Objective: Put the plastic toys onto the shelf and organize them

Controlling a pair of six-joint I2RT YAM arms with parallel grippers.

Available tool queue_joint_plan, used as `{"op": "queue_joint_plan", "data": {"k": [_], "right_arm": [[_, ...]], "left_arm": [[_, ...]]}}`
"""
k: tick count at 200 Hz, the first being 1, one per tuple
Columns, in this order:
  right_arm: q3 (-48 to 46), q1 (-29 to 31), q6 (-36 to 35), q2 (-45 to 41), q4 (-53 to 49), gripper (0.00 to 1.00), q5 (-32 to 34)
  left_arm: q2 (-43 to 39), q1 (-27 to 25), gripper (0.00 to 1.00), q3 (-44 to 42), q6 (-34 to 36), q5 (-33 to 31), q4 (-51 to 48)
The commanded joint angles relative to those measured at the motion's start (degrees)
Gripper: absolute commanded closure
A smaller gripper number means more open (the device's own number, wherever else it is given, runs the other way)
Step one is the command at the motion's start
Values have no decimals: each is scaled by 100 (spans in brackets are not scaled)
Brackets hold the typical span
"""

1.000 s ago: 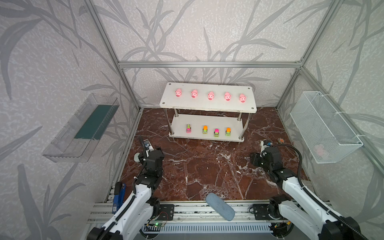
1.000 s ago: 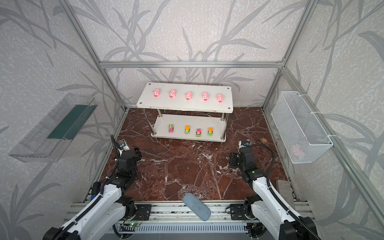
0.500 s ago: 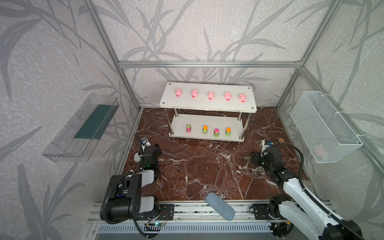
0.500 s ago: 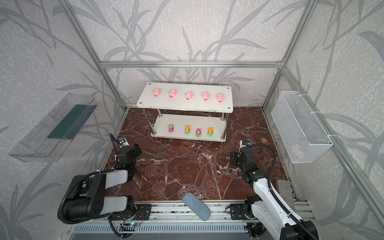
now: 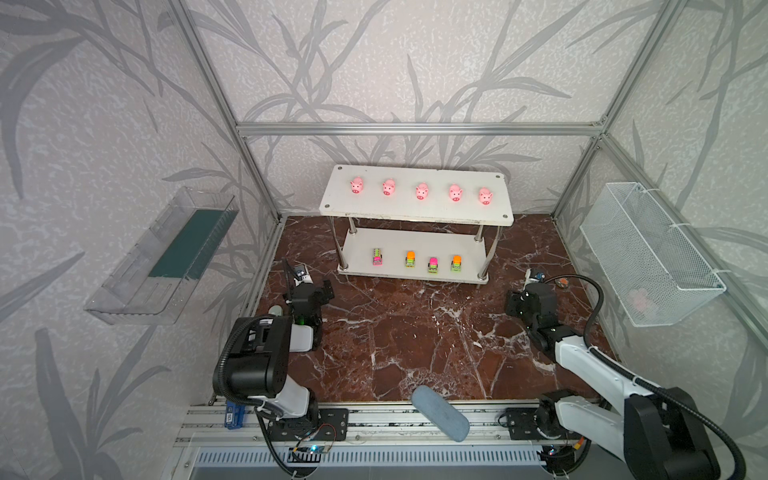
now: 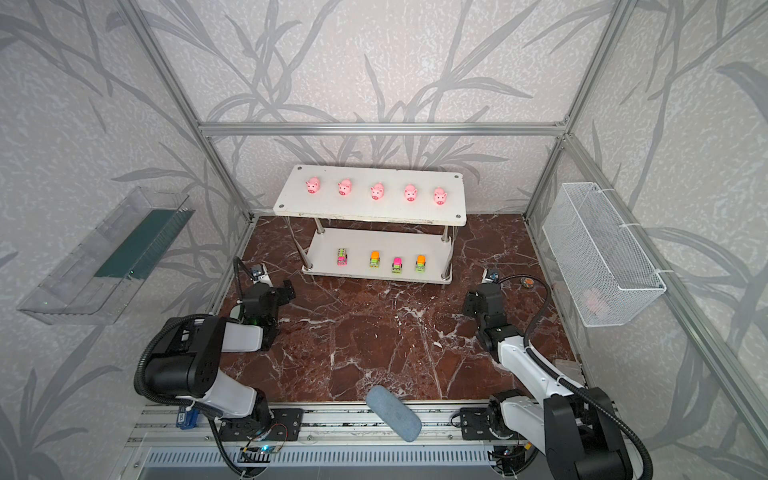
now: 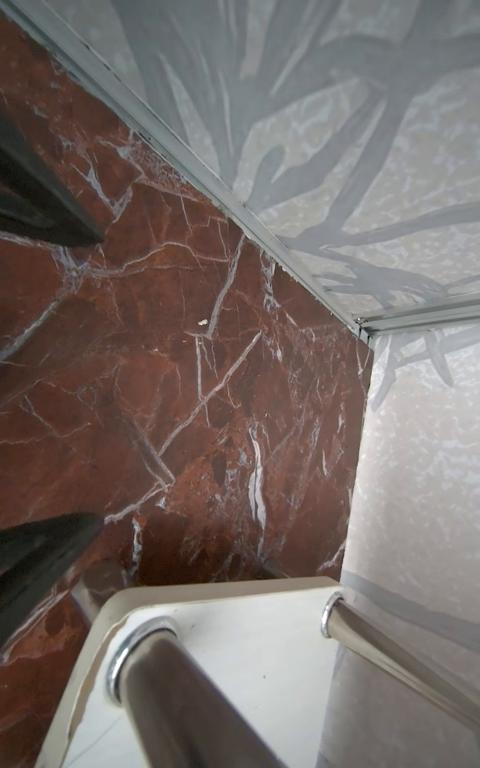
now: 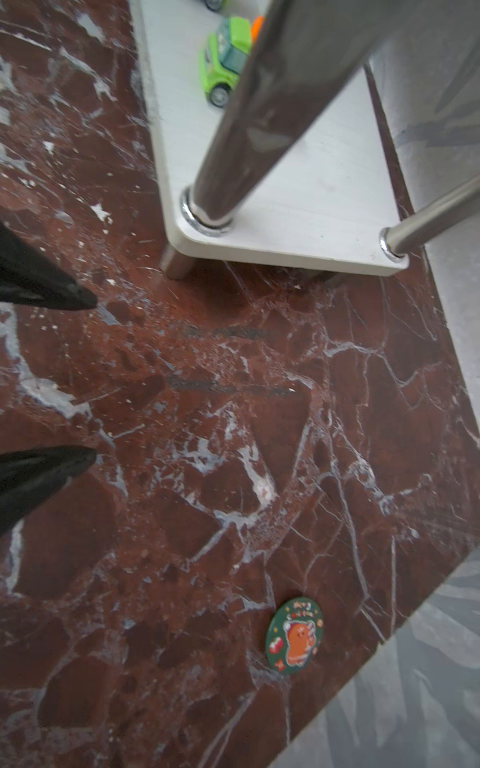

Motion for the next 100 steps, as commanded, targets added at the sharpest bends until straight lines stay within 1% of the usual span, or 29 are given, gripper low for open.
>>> {"op": "queue_joint_plan", "data": {"k": [1,19,47,52,62,71,76,88,95,100], "right_arm": [[256,-53,-578,263,955,47,592],[151,-53,-1163,661,1598,46,956],[-45,-70,-1566,1524,2689,46,1022],[0,-62,-1601,1530,2575,45,1068],[34,-66,-1753,1522,2608,45,989],[-91,-86,-1835,1656,3243,45,1053],[-171,-115,-1897,1763,3573,45,973],[-323,-121,-1879,1968,3899,44,787],[-446,-117,-2038,2160,4465,44,706],[-436,-122,-2048,2140,4338,43,578]], "left_arm": [[46,-19,1,13,150,21,337],[29,-23,1,16,143,25,275],[34,-18,1,14,143,36,294],[30,-18,1,16,147,27,290],[31,-18,1,10,144,35,296],[24,-20,1,-2,145,38,324],[31,-18,1,-4,139,38,318],[32,-19,1,-2,148,37,330],[31,-18,1,4,148,33,325],[31,-24,1,1,148,37,326]]}}
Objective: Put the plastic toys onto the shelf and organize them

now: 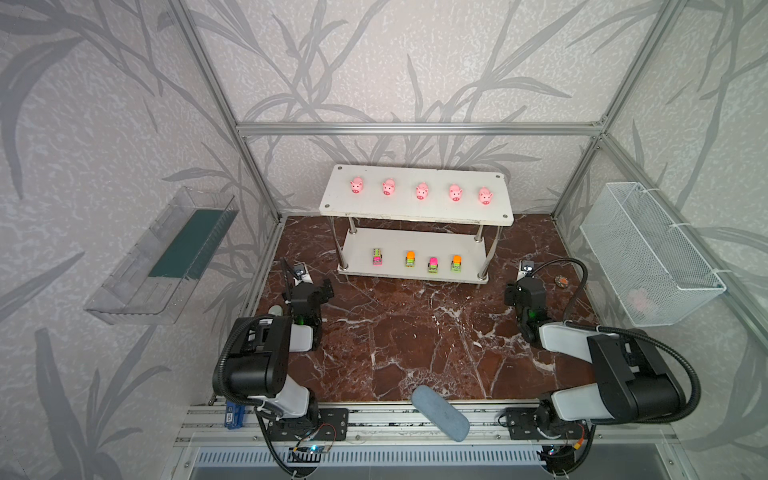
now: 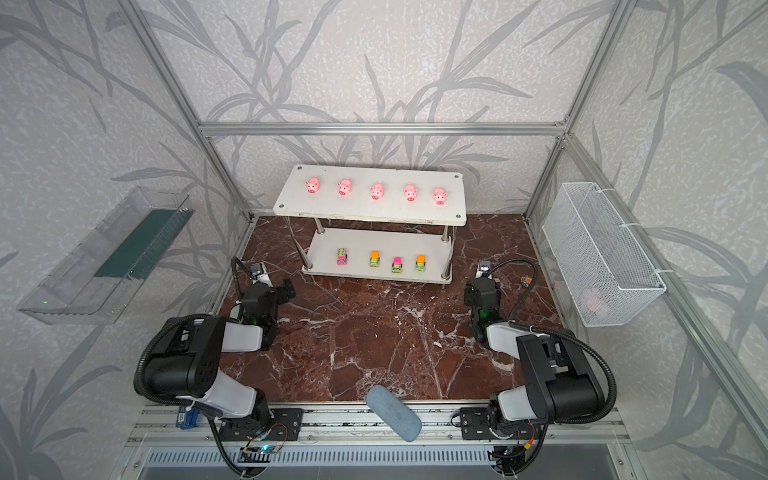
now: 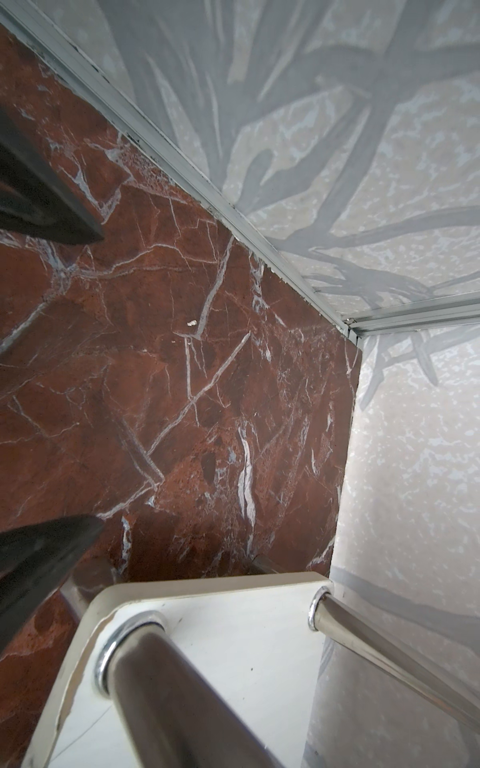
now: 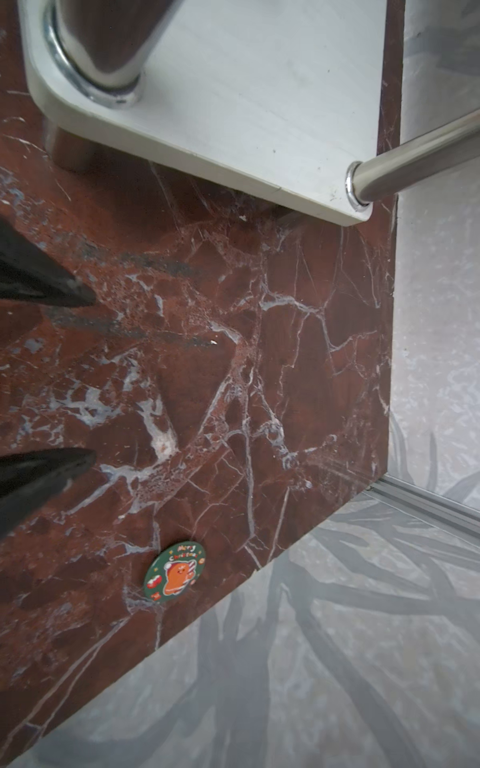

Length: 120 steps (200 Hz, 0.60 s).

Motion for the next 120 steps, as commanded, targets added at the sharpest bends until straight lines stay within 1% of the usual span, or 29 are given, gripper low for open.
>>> {"op": "queue_joint_plan", "data": {"k": [1,8,17,33,36,45,59,64,70,80,83,87,94,100,112,120], "right_arm": [[-231,-35,-370,262,1255,43,-220],[-151,-35,-347,195,992,43,-317],[-121,-35,-370,222,1000,41,-394],[-246,-34,-523,518,1519,39,-681],[-263,-31,-507,589,1541,38,-747],[-287,-20,-656,866,2057,33,-764],[-88,-18,-490,587,1175,28,-713],[-61,-26,-485,563,1085,26,-717],[-91,-23,-494,602,1217,23,-712],[-219,-23,-598,804,1817,17,-708],[-227,-17,-623,838,1893,11,-703],[-207,-4,-603,782,1725,6,-712],[-160,-8,-538,685,1469,4,-706],[-152,-7,-540,687,1456,0,-703],[-225,-9,-626,821,1834,1,-705],[-188,-6,-582,745,1627,1,-712]], "left_arm": [[29,-21,1,-1,104,25,197],[29,-20,1,0,104,25,202],[29,-22,1,-1,104,15,201],[24,-19,1,3,104,20,198],[26,-24,1,-1,104,16,201],[29,-24,1,2,104,24,194],[29,-18,1,-3,104,26,199],[29,-18,1,0,104,16,194],[29,-22,1,5,104,22,195],[29,-23,1,10,104,20,192],[24,-23,1,8,104,20,189],[28,-21,1,8,104,17,190],[24,-18,1,6,104,20,193],[26,-18,1,10,104,21,193],[27,-18,1,9,104,16,188],[29,-18,1,11,104,18,193]]}}
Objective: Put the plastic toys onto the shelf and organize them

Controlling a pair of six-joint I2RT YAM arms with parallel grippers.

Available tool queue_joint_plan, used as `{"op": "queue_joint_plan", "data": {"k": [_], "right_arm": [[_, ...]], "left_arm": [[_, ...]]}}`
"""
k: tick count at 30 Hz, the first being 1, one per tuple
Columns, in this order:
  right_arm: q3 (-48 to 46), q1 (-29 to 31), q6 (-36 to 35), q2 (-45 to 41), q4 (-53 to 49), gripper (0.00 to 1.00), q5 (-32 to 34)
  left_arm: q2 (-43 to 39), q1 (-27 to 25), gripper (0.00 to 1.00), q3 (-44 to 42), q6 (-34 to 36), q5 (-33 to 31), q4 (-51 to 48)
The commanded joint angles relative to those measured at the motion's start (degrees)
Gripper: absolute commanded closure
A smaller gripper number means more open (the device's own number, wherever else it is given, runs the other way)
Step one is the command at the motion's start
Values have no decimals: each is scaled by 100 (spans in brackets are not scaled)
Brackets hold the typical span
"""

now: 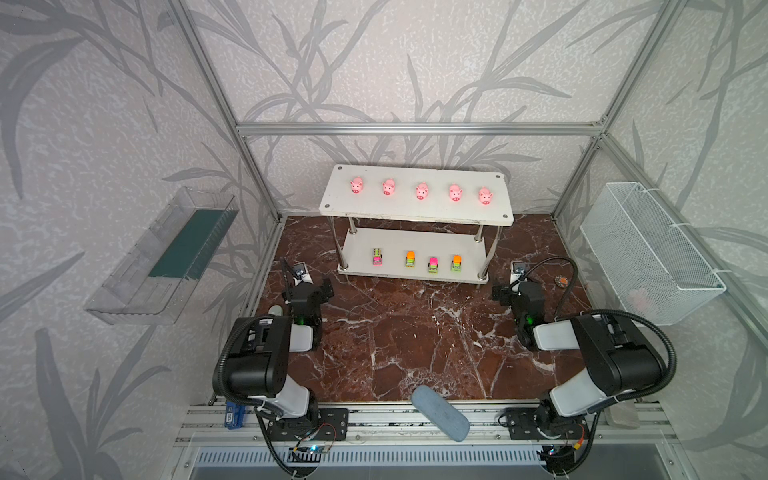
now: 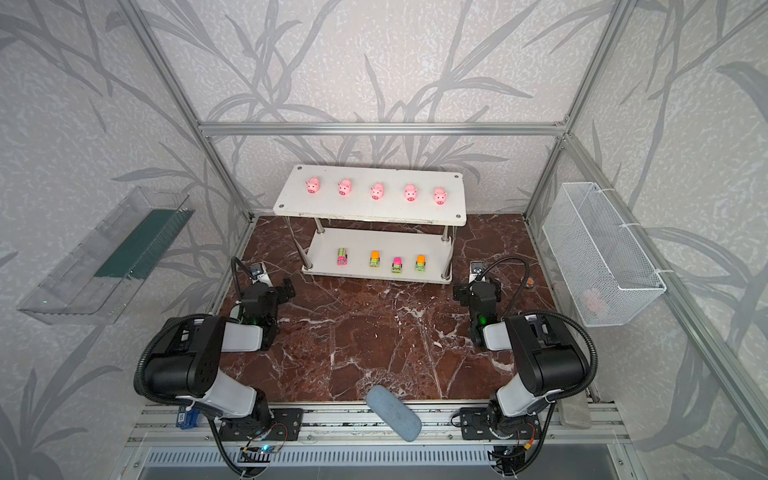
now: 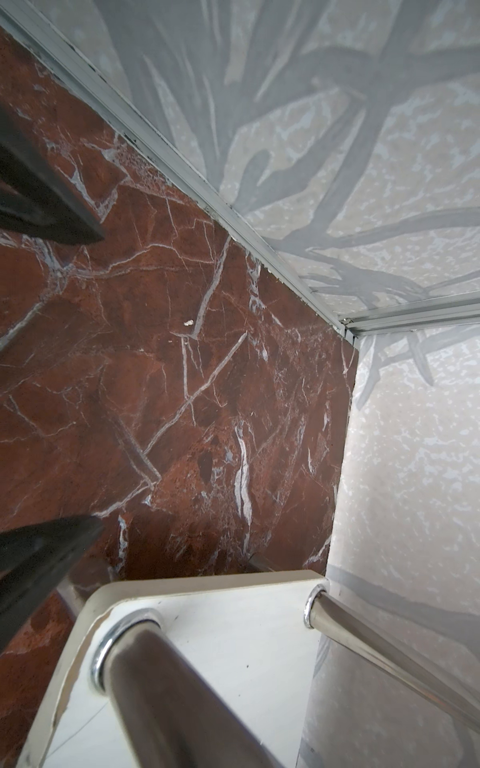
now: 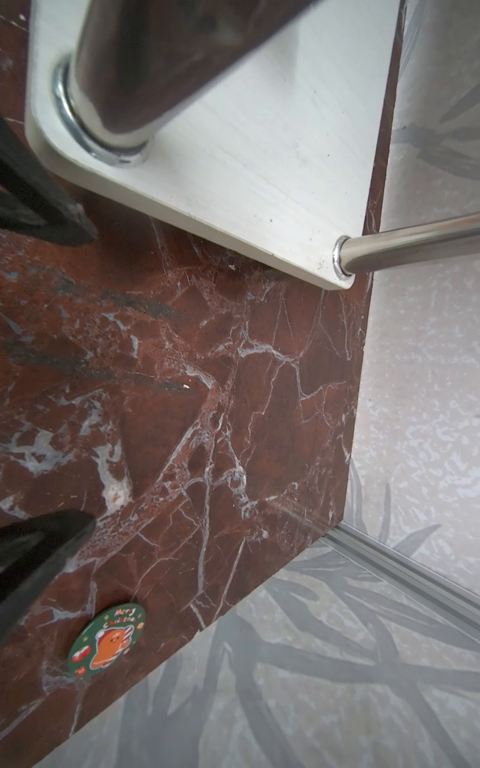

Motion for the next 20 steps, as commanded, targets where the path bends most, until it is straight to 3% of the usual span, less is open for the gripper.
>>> {"op": "queue_joint_plan", "data": {"k": [1,13,20], "right_arm": [[-19,5,-32,14,248,1,-17],[-288,30,-123,89,903,1,-62],[-153,40,-124,71,627,1,-30]], "left_arm": [[29,-18,1,8,100,21,147],[28,-19,1,5,100,21,147],[30,-28,1,48,117,34,56]]}}
